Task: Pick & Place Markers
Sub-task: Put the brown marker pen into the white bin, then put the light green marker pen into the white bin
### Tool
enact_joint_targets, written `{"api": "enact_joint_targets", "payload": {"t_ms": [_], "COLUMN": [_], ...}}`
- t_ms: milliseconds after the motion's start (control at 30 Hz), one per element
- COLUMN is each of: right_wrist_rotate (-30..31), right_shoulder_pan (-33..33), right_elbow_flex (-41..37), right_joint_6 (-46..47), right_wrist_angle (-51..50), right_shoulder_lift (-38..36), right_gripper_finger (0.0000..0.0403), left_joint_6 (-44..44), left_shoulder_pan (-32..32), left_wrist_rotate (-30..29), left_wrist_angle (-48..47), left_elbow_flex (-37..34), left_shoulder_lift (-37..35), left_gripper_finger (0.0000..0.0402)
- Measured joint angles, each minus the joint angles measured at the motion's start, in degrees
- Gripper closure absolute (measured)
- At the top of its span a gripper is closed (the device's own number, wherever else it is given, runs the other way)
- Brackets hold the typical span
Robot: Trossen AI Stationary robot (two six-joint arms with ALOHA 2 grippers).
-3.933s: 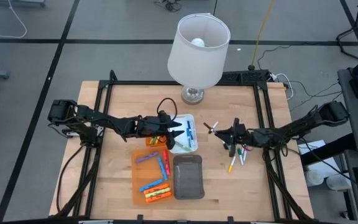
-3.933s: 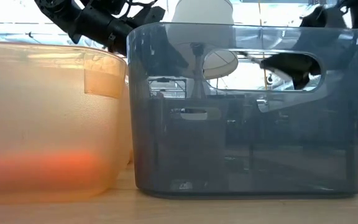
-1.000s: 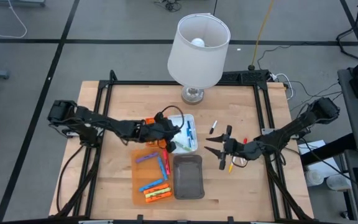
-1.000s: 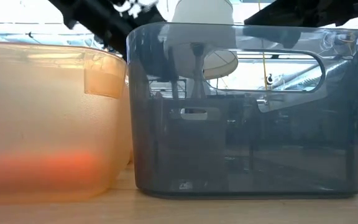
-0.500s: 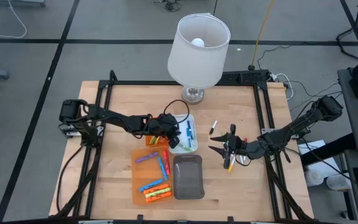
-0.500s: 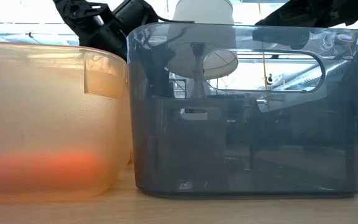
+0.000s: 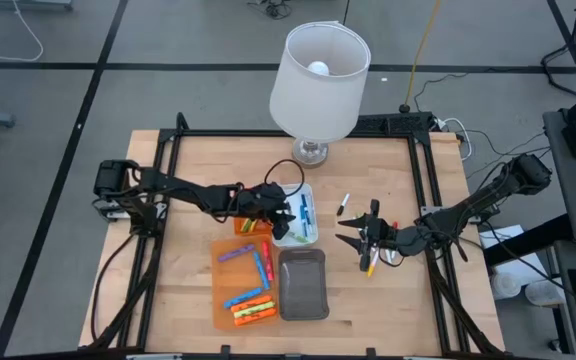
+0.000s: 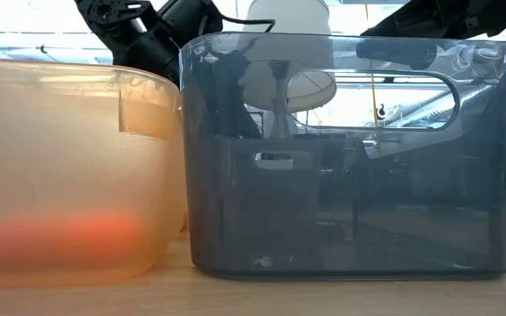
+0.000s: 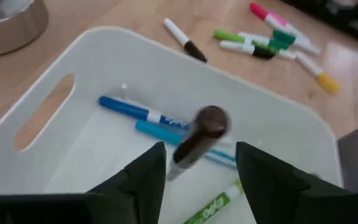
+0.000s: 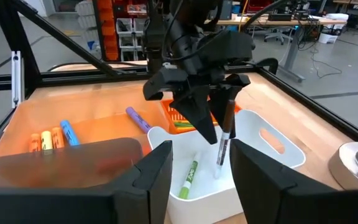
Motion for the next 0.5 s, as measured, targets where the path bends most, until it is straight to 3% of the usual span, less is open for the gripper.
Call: {"api": "enact_joint_targets", "payload": {"t_ms": [233,500], "right_wrist_rotate": [0.0,0.0], "right_shoulder_pan": [0.0,0.0], "right_elbow_flex": [0.0,0.0], "right_joint_6": [0.13,0.18], "right_wrist_angle": [-0.39,-0.5], "right_shoulder_lift": [0.0,0.0], "right_gripper_finger": [0.0256,0.0253], "left_joint_6": [5.74,10.68], "left_shoulder_pan": [-1.49,-3.83], "left_wrist_rotate": [-2.04,-11.16], "left_wrist_angle": [0.1,1.91], "left_elbow_flex": [-0.02,-0.02], "left_shoulder_lift": [-0.1,-4.93], "left_gripper_finger": [0.0202,0.0202]}}
